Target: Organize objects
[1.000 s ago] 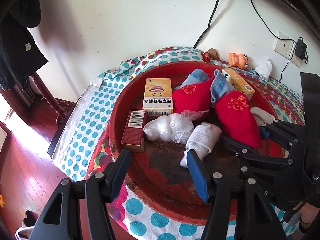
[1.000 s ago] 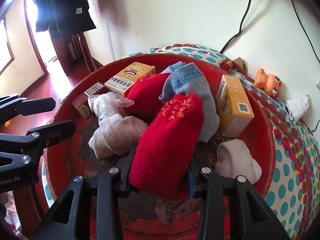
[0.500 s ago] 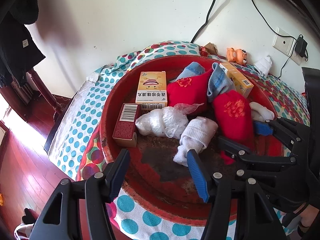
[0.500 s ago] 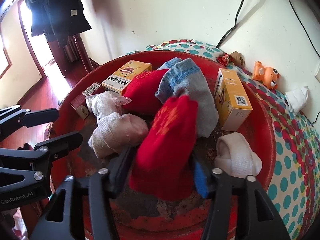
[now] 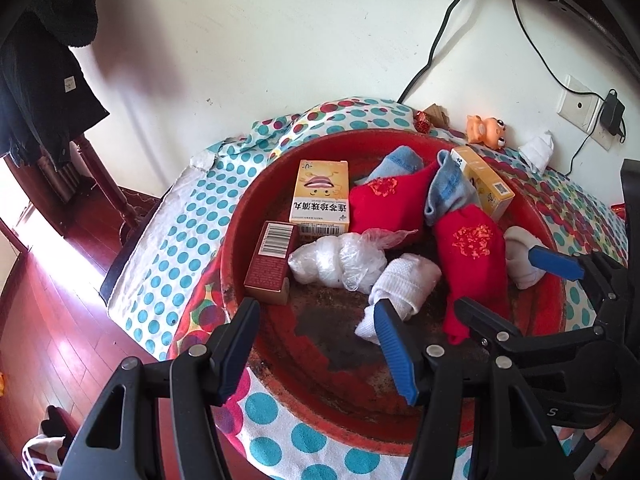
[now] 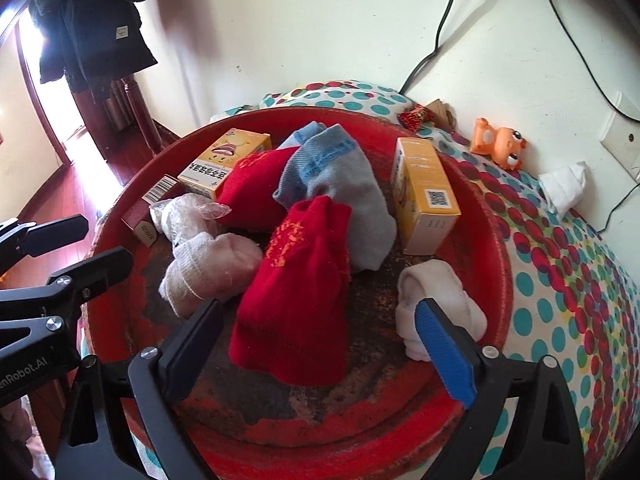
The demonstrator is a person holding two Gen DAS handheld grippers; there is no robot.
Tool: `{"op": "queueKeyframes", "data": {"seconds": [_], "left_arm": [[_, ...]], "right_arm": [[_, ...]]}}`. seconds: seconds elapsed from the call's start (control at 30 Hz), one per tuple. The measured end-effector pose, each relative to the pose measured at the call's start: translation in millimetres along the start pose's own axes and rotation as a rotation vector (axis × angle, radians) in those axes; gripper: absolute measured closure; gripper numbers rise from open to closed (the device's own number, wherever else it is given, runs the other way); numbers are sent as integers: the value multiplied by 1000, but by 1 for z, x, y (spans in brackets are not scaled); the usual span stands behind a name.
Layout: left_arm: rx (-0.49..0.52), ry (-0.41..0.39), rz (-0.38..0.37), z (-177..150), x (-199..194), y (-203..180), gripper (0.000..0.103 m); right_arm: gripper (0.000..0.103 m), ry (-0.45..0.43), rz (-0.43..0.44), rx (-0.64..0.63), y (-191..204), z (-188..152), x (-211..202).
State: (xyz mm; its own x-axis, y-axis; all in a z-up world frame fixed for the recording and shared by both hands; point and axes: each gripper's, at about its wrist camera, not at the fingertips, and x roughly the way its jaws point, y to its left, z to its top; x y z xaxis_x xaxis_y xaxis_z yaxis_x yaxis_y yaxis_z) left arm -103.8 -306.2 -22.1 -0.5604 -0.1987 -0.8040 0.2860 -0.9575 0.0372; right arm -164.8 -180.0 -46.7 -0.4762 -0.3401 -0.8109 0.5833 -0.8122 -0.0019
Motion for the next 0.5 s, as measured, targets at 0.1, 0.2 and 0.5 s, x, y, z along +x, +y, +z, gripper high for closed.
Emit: {"op": "queueKeyframes", "data": {"seconds": [0.1, 0.2, 0.5], "left_arm": [[8, -4, 4, 1, -2, -4, 42], [15, -3, -2, 2, -3, -10, 42], [-1, -17, 3, 5, -10, -19, 42]], "right_arm": [[0, 2, -8, -6, -1, -2, -6], [0, -5, -20, -11, -4, -5, -13], [0, 18, -13, 13, -12, -21, -34]]}}
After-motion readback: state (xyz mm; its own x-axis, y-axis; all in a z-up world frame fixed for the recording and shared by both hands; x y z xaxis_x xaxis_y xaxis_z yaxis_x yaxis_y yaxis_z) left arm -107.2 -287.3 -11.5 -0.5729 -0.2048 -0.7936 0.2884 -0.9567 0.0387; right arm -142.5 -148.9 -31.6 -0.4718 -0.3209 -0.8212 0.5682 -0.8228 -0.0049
